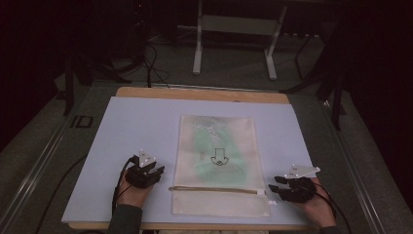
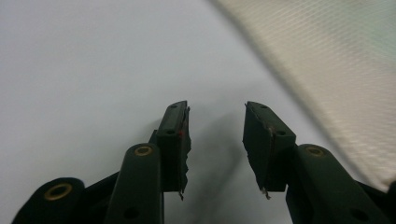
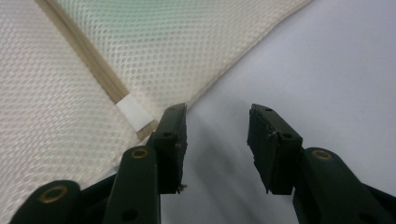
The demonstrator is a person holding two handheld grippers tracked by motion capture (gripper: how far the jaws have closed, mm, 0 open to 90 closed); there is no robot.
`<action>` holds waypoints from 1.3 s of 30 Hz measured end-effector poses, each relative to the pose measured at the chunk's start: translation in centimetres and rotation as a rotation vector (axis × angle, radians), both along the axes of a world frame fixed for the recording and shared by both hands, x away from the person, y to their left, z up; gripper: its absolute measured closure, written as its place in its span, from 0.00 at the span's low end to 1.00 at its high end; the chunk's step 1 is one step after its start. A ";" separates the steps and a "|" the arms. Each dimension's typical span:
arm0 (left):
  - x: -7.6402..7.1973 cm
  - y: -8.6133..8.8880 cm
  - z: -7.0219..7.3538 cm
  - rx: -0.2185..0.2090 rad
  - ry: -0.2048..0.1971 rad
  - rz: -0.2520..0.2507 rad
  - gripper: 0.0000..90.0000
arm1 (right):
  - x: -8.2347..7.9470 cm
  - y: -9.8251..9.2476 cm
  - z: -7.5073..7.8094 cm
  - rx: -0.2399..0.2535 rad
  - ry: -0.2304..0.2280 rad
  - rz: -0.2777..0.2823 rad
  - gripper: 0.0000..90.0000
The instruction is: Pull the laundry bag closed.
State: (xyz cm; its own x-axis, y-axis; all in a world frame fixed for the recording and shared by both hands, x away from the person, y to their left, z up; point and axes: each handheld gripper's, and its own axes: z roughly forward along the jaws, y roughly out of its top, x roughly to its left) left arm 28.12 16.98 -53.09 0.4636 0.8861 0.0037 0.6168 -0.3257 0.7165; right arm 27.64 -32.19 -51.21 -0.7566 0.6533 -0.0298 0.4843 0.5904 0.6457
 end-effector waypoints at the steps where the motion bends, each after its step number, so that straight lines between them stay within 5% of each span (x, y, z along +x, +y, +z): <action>1: 0.0 0.0 0.1 -0.026 0.000 -0.017 0.68 | 0.0 0.0 0.0 0.000 0.000 0.000 0.64; 8: -0.3 -0.3 0.2 -0.050 -0.018 -0.087 0.70 | -0.3 0.6 0.4 -0.033 0.014 0.020 0.66; 16: -0.6 -0.3 0.4 -0.044 -0.054 -0.098 0.73 | -0.4 1.5 0.5 -0.070 0.029 0.036 0.67; 39: -0.5 -0.3 0.3 -0.079 -0.014 -0.147 0.73 | -0.4 5.4 2.4 -0.184 0.024 0.176 0.62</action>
State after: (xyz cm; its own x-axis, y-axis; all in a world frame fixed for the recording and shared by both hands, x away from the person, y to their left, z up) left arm 27.59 16.65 -52.79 0.5886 0.8065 -0.0563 0.5566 -0.3538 0.7517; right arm 27.25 -26.80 -48.85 -0.8601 0.4965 -0.1171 0.3773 0.7737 0.5090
